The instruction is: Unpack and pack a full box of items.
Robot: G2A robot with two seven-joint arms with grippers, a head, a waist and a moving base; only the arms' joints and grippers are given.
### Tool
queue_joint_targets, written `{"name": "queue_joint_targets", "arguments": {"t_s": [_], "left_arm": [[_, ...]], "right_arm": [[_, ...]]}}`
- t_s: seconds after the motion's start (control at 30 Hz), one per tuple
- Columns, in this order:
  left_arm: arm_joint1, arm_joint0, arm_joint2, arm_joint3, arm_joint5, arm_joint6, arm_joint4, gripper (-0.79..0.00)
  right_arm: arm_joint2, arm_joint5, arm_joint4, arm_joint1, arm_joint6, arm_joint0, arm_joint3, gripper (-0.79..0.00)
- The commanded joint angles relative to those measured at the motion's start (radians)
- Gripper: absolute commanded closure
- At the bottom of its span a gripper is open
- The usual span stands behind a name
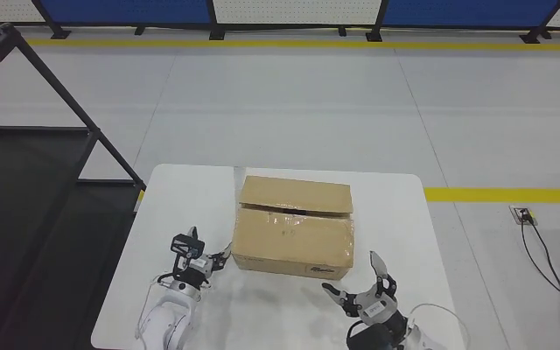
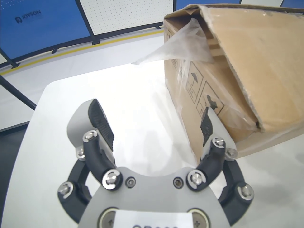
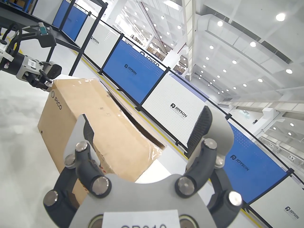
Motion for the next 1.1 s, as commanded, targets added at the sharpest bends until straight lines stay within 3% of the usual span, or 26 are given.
{"name": "queue_joint_targets", "arguments": {"t_s": [0.0, 0.27, 0.6, 0.83, 1.07], "left_arm": [[-0.002, -0.008, -0.008, 0.004, 0.042, -0.007, -0.003, -0.785], [-0.012, -0.100, 0.038, 0.067, 0.193, -0.001, 0.151, -0.785], [-0.023, -0.260, 0.098, 0.225, 0.161, -0.057, 0.258, -0.785], [-0.044, -0.358, 0.144, 0.353, 0.193, -0.059, 0.255, -0.785], [-0.046, -0.360, 0.147, 0.357, 0.195, -0.061, 0.249, -0.785]], "right_arm": [[0.004, -0.002, 0.008, 0.000, -0.008, -0.003, 0.000, -0.785], [0.035, 0.021, 0.003, 0.004, -0.030, -0.048, -0.040, -0.785], [0.102, 0.075, 0.000, 0.012, -0.045, -0.164, -0.116, -0.785], [0.129, 0.092, 0.000, 0.014, -0.036, -0.213, -0.151, -0.785], [0.142, 0.086, 0.003, 0.014, -0.011, -0.230, -0.158, -0.785]]}}
